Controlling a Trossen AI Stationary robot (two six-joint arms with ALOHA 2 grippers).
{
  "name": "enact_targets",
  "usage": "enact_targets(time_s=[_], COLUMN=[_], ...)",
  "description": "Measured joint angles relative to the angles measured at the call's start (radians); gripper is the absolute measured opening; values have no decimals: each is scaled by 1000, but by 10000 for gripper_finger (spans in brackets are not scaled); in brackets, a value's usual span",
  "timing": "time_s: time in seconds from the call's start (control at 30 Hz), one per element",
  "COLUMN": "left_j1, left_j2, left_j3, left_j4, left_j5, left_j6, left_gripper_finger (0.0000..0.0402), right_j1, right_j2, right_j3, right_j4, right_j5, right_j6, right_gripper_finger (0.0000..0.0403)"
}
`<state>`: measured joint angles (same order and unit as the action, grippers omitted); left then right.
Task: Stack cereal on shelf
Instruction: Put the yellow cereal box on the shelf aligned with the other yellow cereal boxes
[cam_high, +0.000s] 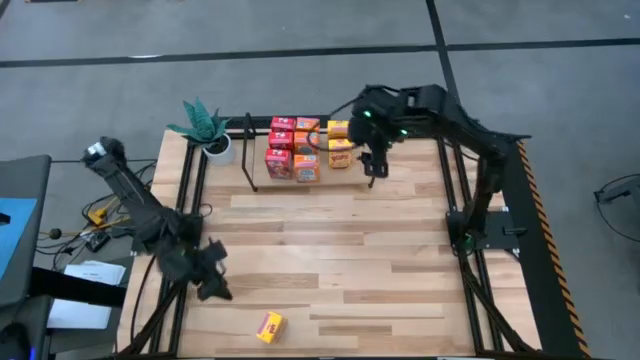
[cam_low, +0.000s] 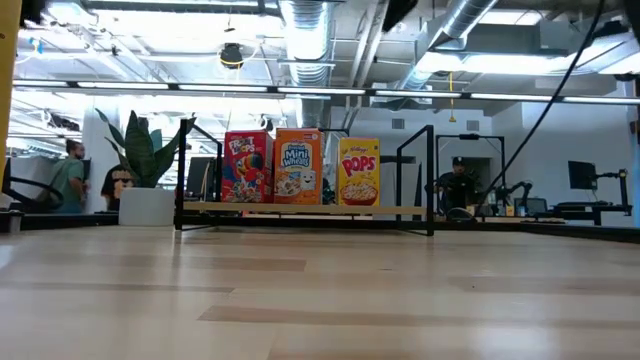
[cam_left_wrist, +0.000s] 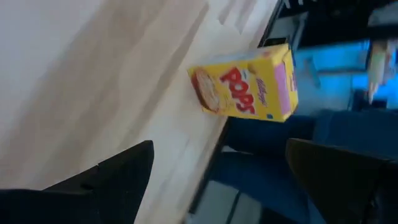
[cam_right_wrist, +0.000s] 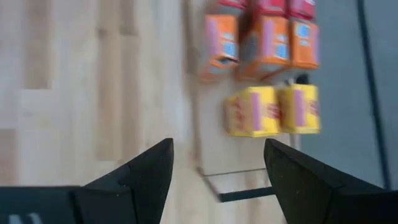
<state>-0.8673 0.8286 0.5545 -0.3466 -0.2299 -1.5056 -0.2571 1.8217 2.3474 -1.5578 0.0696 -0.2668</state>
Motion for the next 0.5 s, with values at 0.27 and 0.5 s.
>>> enact_targets(time_s=[0.27,0.5], left_j1=[-230,-240], left_j2=[414,727], left_j3=[244,413], left_j4=[-5,43], left_j5=[-57,-79], left_j6=[-266,-242], left_gripper_finger=[355,355], right_j1=[167,278], right_j2=[-57,-74], right_j3=[0,0], right_j4=[-14,-13], right_j5=[-34,-34], right_j6=[76,158], right_gripper_finger=[276,276])
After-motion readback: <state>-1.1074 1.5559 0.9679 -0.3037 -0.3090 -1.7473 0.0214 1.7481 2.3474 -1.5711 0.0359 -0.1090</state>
